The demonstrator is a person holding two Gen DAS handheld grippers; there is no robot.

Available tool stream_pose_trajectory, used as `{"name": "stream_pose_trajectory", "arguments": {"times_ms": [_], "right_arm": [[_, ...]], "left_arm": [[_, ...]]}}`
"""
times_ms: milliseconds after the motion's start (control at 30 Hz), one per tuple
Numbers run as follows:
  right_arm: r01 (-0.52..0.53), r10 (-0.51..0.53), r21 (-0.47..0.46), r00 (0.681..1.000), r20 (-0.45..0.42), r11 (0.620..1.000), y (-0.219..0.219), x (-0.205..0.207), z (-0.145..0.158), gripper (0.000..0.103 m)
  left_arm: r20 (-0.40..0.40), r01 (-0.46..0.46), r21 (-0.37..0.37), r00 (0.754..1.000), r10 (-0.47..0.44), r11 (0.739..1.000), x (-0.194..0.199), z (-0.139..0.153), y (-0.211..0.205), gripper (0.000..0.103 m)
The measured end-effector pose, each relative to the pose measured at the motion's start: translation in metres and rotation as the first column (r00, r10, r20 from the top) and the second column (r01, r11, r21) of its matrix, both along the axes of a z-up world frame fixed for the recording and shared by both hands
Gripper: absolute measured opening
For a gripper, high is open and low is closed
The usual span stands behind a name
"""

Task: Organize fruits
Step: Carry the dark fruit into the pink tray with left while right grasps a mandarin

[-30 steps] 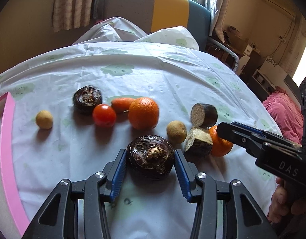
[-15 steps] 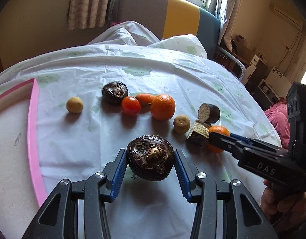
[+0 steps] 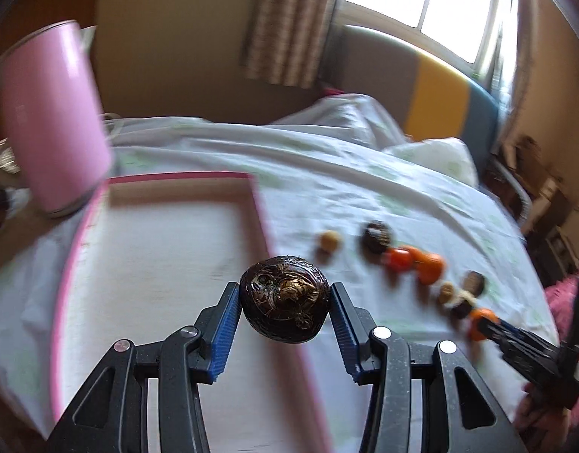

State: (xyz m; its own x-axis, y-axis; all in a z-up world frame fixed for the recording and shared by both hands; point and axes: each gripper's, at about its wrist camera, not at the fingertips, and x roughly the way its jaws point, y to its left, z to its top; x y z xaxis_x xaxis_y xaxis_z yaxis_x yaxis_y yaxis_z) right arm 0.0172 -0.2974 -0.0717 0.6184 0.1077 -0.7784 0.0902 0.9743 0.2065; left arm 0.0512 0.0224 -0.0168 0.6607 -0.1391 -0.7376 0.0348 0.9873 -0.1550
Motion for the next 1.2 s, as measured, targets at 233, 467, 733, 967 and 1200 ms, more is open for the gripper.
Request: {"name": "stream_pose_trajectory", "arguments": {"times_ms": [233, 467, 733, 967, 1200], "right_arm": [[-0.017, 0.017, -0.056, 1.000, 0.001, 0.998, 0.007, -0.008, 0.003, 0.033], [-0.032, 0.032, -0.094, 0.999, 0.005, 0.995, 0.014, -0.015, 0.010, 0.033], [-0.099, 0.105, -0.124, 0.993, 0.046, 0.987, 0.037, -0.015, 0.028, 0.032], [-0.219, 0.224, -0.090, 0.973, 0.059, 0.972, 0.074, -0.007, 0.035, 0.032], [-0.412, 0.412, -0.012, 0.908, 0.078, 0.911, 0.139, 0.007, 0.043, 0.032]], "left_arm": [[-0.057, -0.169, 0.045, 0.984, 0.172, 0.985, -0.001, -0.025, 0.054, 0.048], [-0.076, -0.191, 0.047, 0.978, 0.194, 0.981, -0.003, -0.035, 0.064, 0.048], [-0.071, -0.195, 0.037, 0.978, 0.198, 0.980, -0.004, -0.032, 0.064, 0.049], [-0.028, -0.181, 0.032, 0.983, 0.182, 0.983, -0.010, -0.018, 0.064, 0.053], [-0.010, -0.188, 0.019, 0.982, 0.188, 0.982, -0.019, -0.012, 0.073, 0.053]]}}
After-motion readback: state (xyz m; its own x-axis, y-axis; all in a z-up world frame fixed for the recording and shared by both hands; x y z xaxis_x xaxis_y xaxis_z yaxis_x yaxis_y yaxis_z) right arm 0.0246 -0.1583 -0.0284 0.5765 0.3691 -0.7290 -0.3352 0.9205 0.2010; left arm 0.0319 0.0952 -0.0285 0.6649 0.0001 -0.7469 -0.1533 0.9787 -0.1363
